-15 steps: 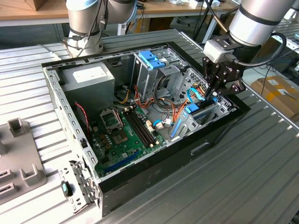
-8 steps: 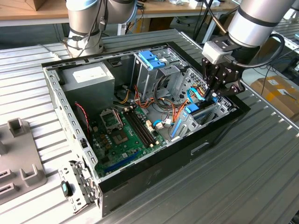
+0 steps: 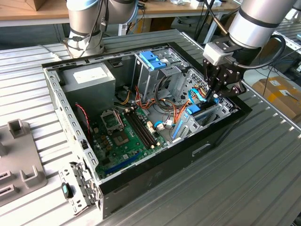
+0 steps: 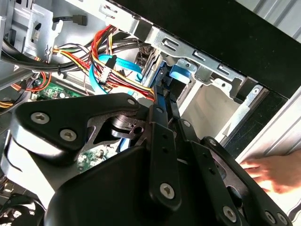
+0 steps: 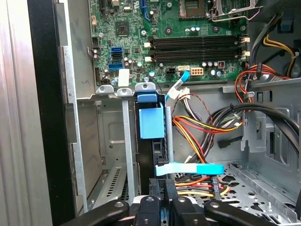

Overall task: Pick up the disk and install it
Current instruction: 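Insert the second disk wire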

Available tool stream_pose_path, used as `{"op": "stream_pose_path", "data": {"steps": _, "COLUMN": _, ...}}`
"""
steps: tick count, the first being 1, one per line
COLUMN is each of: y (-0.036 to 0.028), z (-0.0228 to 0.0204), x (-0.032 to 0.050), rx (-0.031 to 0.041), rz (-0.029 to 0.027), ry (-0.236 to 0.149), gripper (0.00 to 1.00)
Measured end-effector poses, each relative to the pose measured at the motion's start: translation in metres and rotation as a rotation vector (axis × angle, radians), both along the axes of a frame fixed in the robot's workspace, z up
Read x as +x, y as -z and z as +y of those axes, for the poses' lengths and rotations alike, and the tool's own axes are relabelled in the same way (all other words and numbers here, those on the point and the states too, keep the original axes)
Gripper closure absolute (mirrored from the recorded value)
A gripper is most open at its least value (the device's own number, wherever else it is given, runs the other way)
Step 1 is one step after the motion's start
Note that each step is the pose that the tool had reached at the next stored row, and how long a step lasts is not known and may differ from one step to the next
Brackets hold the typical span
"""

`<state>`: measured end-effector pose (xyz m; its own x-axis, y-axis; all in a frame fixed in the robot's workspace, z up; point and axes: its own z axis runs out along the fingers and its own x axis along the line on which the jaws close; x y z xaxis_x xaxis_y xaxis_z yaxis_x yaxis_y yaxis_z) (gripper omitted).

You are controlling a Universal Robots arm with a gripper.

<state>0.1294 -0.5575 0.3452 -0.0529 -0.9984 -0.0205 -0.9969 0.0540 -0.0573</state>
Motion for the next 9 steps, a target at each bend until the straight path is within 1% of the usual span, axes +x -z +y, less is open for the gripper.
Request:
{"op": "stream_pose_path", "data": {"steps": 1, "y": -0.003, "z": 0.0, "x": 0.0, "rx": -0.0004, "rz": 0.0, "ry": 0.0, "gripper": 0.84}}
{"op": "stream_pose_path", "data": {"steps": 2, "y": -0.0033, "z": 0.0001, "x": 0.0, "rx": -0.0006, "rz": 0.0, "ry": 0.0, "gripper": 0.84}}
{"op": "stream_pose_path", "data": {"steps": 4, "y": -0.0033, "z": 0.0001, "x": 0.0, "rx": -0.0001, "rz": 0.0, "ry": 0.0, "gripper": 0.84}}
{"op": "stream_pose_path", "data": {"steps": 6, "y": -0.0033, "z": 0.0, "x": 0.0, "rx": 0.0041, "rz": 0.0, "ry": 0.0, "gripper": 0.84}}
{"op": "stream_pose_path", "data": {"steps": 9, "y": -0.0029, "z": 0.0, "x": 0.0, "rx": 0.0043, "rz": 0.0, "ry": 0.0, "gripper": 0.84}}
